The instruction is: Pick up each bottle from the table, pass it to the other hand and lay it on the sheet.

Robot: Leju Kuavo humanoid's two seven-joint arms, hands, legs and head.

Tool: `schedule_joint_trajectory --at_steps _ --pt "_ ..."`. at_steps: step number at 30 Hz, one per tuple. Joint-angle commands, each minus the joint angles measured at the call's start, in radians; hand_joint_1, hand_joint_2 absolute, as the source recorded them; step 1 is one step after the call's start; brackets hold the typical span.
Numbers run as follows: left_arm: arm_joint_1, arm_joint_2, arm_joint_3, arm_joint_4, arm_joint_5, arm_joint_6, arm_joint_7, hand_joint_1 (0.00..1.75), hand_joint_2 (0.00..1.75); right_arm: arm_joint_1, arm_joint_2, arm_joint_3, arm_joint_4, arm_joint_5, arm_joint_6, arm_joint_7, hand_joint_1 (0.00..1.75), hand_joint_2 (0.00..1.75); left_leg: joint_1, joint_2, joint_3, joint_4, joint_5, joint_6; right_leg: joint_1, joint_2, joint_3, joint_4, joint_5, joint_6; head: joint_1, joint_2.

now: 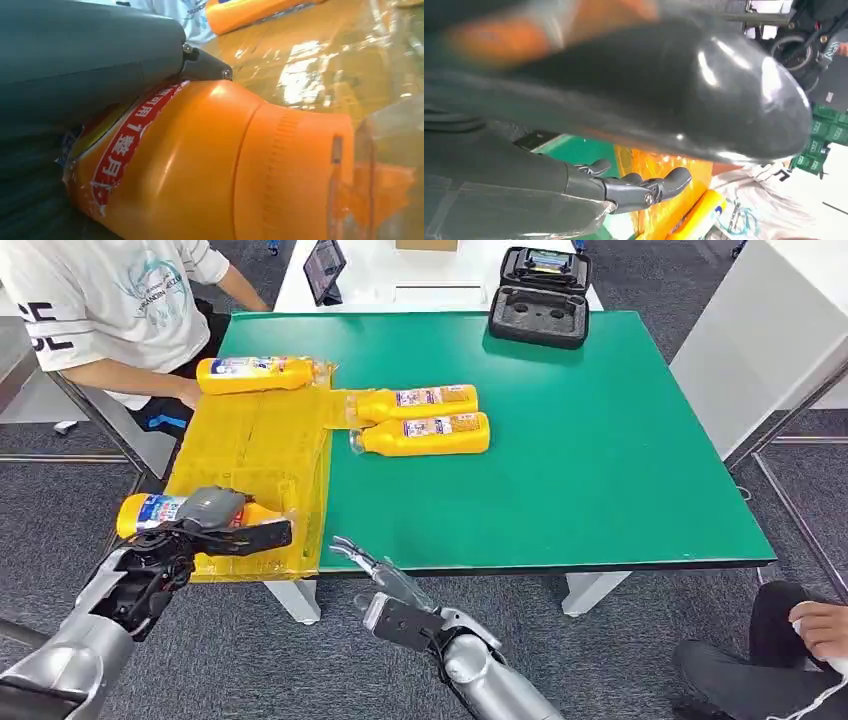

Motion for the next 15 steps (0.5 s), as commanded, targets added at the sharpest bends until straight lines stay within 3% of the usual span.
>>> schedule_joint_trajectory --at_steps 1,8,13,14,15 --pt "-0.095 -0.001 0.029 0.181 0.004 -0.06 -0.009 1.66 1.75 -0.043 0.001 0.021 0.103 -0.005 0.001 0.004 0.0 0.0 0.002 0.002 0.004 0.0 -0.001 -0.002 0.002 0.002 0.004 -0.001 0.0 -0.002 0.0 0.0" --pt "-0.115 -0.005 0.038 0.203 0.004 -0.086 -0.006 1.73 1.75 -0.043 0.007 0.024 0.116 -0.011 -0.003 0.001 0.0 0.0 0.002 0.001 0.004 0.0 -0.001 -0.002 0.002 0.001 0.004 -0.001 -0.001 -0.002 0.0 0.0" --pt "-0.116 -0.005 0.071 0.215 0.035 -0.115 -0.028 1.66 1.75 -0.04 0.004 0.026 0.126 -0.016 -0.008 0.0 0.0 0.0 0.001 0.001 0.003 0.0 0.0 -0.001 0.001 0.001 0.002 -0.001 0.0 -0.001 0.0 0.0" --pt "-0.116 -0.005 0.077 0.216 0.042 -0.12 -0.035 1.43 1.75 -0.039 0.003 0.025 0.127 -0.017 -0.009 0.001 0.0 0.0 0.002 0.002 0.004 0.0 -0.001 -0.002 0.002 0.001 0.004 -0.001 0.0 -0.002 0.0 0.0" --pt "-0.118 -0.006 0.079 0.221 0.047 -0.13 -0.045 1.31 1.75 -0.039 0.003 0.024 0.13 -0.017 -0.007 0.002 0.0 0.0 0.001 0.001 0.004 -0.001 -0.001 -0.001 0.001 0.001 0.003 -0.001 0.0 -0.001 0.0 0.0"
